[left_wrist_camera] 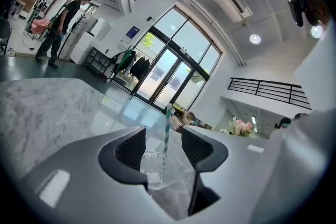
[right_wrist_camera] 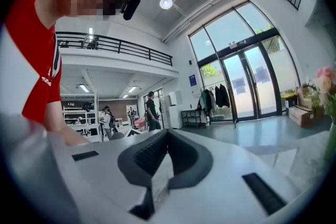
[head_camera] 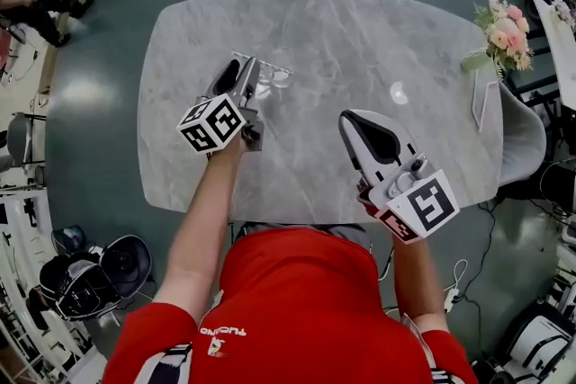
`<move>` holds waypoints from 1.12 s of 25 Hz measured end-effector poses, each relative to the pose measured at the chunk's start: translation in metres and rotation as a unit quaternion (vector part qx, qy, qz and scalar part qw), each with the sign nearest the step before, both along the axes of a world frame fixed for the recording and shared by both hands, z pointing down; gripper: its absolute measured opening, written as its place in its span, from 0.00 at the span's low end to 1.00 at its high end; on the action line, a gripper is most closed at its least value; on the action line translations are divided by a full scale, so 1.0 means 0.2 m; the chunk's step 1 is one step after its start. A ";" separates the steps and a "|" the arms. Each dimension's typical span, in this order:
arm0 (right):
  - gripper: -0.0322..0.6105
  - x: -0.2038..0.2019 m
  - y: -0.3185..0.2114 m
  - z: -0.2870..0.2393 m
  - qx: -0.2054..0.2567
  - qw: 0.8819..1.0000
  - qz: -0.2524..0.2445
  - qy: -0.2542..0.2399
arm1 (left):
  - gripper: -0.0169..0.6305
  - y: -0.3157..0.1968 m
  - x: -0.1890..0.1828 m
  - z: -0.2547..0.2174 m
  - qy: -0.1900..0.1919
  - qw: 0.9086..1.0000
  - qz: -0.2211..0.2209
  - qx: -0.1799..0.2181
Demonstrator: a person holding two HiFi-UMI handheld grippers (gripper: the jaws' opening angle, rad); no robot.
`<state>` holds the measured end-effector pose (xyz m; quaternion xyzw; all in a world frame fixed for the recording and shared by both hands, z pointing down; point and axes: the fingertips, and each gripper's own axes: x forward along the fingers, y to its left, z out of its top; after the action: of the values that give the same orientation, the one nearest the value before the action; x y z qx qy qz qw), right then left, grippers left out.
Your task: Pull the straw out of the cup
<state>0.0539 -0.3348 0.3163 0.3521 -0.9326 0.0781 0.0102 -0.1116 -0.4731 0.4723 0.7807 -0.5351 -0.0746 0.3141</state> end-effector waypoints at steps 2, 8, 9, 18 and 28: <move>0.05 0.00 -0.01 0.02 -0.005 1.000 0.004 0.002 | 0.32 -0.03 0.01 0.02 0.002 1.000 0.007 0.000; 0.05 0.01 -0.03 0.06 -0.018 1.000 0.015 0.005 | 0.32 -0.09 0.04 0.07 -0.011 1.000 0.027 0.003; 0.05 0.02 -0.04 0.06 -0.020 1.000 0.017 0.006 | 0.32 -0.10 0.05 0.07 -0.013 0.999 0.031 0.005; 0.05 0.05 -0.07 0.10 -0.029 0.999 0.029 0.008 | 0.07 -0.12 0.11 0.05 -0.059 0.997 0.051 0.029; 0.05 0.07 -0.10 0.09 -0.029 0.999 0.041 -0.005 | 0.07 -0.06 0.14 -0.11 -0.076 0.992 0.074 0.068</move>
<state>0.0685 -0.3557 0.3334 0.3894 -0.9147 0.1069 0.0126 -0.0831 -0.4848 0.4499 0.8412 -0.4917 -0.0275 0.2233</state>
